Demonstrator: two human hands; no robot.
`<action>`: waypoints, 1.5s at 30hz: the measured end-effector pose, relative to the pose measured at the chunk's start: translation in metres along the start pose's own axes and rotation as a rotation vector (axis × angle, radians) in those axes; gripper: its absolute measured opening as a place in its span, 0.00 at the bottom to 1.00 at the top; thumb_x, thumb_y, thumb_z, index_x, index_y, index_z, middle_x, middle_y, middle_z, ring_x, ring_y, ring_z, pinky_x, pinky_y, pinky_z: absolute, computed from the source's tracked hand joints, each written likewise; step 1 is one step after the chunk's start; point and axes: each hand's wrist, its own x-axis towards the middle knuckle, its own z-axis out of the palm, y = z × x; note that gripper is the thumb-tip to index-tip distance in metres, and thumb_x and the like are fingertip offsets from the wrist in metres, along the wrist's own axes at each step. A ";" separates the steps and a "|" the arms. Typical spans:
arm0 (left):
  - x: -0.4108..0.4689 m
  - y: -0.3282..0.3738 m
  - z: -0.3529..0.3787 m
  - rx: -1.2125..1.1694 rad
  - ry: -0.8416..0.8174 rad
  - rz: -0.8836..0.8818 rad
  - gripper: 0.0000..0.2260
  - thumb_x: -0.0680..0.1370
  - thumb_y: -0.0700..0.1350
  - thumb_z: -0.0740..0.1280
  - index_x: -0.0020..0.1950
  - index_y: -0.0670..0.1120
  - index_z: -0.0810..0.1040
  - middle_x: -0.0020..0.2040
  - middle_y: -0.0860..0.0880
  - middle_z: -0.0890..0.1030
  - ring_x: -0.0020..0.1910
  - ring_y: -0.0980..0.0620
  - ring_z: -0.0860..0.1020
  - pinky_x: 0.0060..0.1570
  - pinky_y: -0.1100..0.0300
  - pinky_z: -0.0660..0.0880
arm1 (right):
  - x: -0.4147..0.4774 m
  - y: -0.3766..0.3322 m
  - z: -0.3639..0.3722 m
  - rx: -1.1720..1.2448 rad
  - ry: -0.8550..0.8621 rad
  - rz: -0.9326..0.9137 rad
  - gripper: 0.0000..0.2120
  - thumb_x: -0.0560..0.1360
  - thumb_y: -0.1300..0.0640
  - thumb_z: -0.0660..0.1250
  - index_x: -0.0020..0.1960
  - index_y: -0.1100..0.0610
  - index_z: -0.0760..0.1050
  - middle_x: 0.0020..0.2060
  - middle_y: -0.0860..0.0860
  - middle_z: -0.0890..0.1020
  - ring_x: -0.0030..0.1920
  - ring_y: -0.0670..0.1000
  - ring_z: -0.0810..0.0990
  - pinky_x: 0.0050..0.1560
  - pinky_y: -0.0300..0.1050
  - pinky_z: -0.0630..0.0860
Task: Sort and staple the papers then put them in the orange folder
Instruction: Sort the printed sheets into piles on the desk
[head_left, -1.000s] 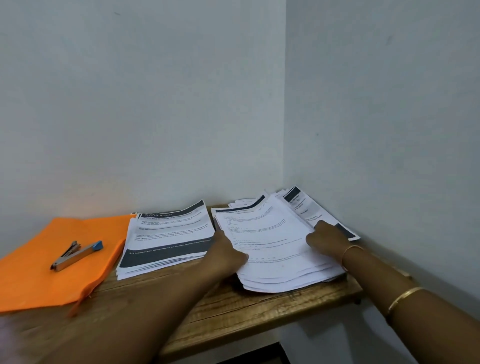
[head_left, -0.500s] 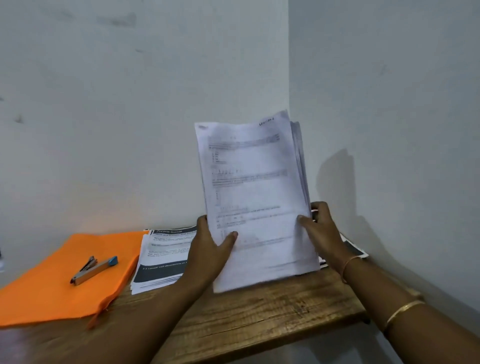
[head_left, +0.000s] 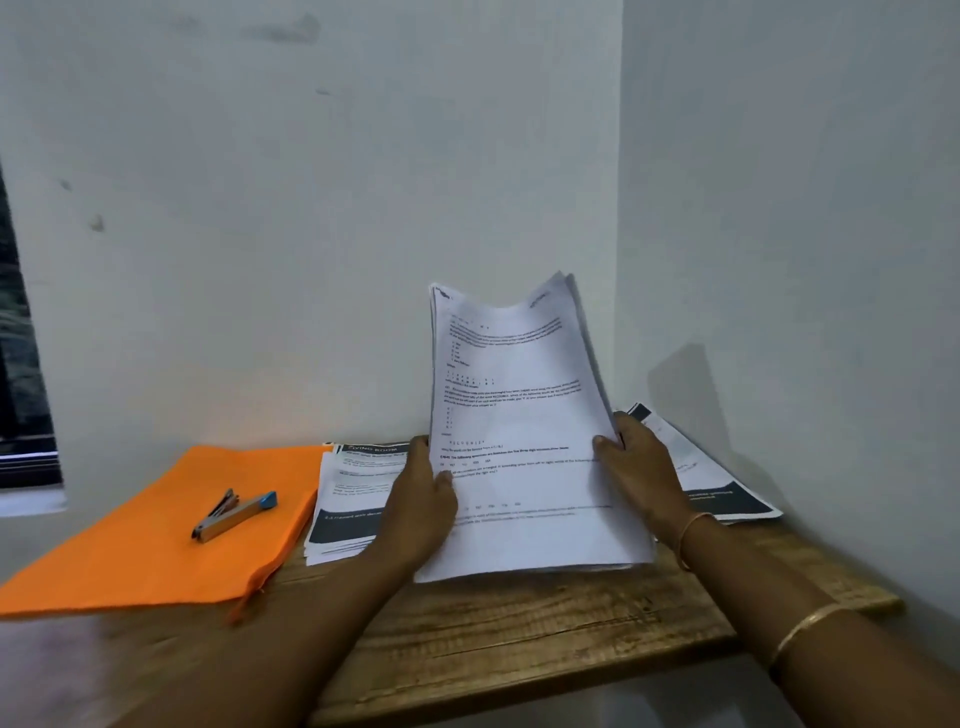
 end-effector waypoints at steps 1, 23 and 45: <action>0.003 -0.002 -0.006 0.019 0.012 -0.025 0.13 0.81 0.38 0.55 0.65 0.46 0.64 0.63 0.48 0.74 0.50 0.55 0.71 0.38 0.67 0.71 | 0.001 -0.004 0.008 0.000 -0.008 -0.009 0.10 0.78 0.63 0.58 0.53 0.70 0.70 0.48 0.66 0.76 0.47 0.62 0.75 0.49 0.51 0.73; 0.063 -0.145 -0.195 0.628 -0.175 -0.385 0.25 0.72 0.48 0.73 0.67 0.47 0.70 0.66 0.44 0.73 0.63 0.46 0.72 0.55 0.58 0.69 | 0.023 -0.074 0.177 0.222 -0.530 0.356 0.14 0.76 0.67 0.61 0.62 0.65 0.70 0.57 0.60 0.76 0.57 0.61 0.76 0.50 0.47 0.74; 0.062 -0.150 -0.180 0.799 0.138 -0.215 0.05 0.76 0.46 0.67 0.48 0.47 0.73 0.51 0.45 0.79 0.52 0.45 0.75 0.41 0.59 0.63 | 0.008 -0.124 0.291 0.242 -0.743 0.305 0.01 0.73 0.64 0.61 0.45 0.61 0.70 0.43 0.59 0.72 0.42 0.56 0.74 0.39 0.46 0.68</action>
